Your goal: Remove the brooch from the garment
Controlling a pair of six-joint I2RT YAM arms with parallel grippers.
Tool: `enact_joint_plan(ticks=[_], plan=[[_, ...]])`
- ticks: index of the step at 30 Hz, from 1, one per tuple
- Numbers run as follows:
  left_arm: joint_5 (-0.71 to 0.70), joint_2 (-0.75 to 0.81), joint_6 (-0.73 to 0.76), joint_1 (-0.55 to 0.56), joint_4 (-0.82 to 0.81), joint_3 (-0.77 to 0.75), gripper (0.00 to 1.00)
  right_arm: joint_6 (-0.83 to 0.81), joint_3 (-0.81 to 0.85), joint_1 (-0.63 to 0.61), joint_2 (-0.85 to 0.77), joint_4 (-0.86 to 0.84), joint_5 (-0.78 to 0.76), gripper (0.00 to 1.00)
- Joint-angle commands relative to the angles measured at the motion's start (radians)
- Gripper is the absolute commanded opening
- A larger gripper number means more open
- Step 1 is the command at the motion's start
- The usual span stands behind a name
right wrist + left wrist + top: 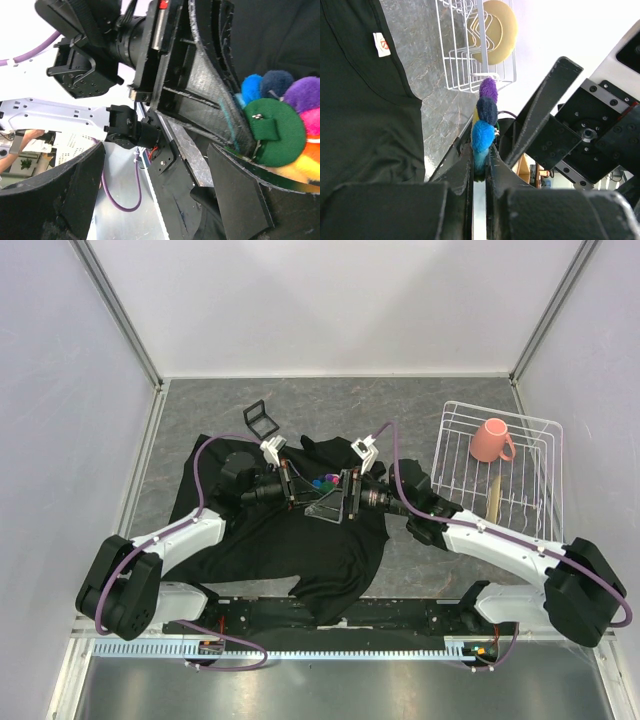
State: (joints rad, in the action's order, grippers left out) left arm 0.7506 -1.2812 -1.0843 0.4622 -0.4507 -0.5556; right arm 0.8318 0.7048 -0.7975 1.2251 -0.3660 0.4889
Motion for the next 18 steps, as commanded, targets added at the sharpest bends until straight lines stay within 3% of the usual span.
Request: enact_joint_plan(ticks=[1, 3, 13, 18], plan=[[0.052, 0.002, -0.012, 0.001, -0.031, -0.013, 0.02, 0.0, 0.035, -0.003, 0.019, -0.018, -0.03, 0.91], [0.049, 0.008, -0.016, 0.001, -0.031, -0.01, 0.02, -0.037, 0.068, -0.003, 0.016, 0.025, -0.035, 0.91], [0.134, -0.047, 0.062, 0.001, 0.046, -0.075, 0.02, -0.477, 0.317, 0.009, -0.062, 0.628, -0.251, 0.91], [0.153, -0.041, 0.112, 0.001, 0.116, -0.098, 0.02, -0.534, 0.355, 0.067, -0.032, 0.722, -0.273, 0.86]])
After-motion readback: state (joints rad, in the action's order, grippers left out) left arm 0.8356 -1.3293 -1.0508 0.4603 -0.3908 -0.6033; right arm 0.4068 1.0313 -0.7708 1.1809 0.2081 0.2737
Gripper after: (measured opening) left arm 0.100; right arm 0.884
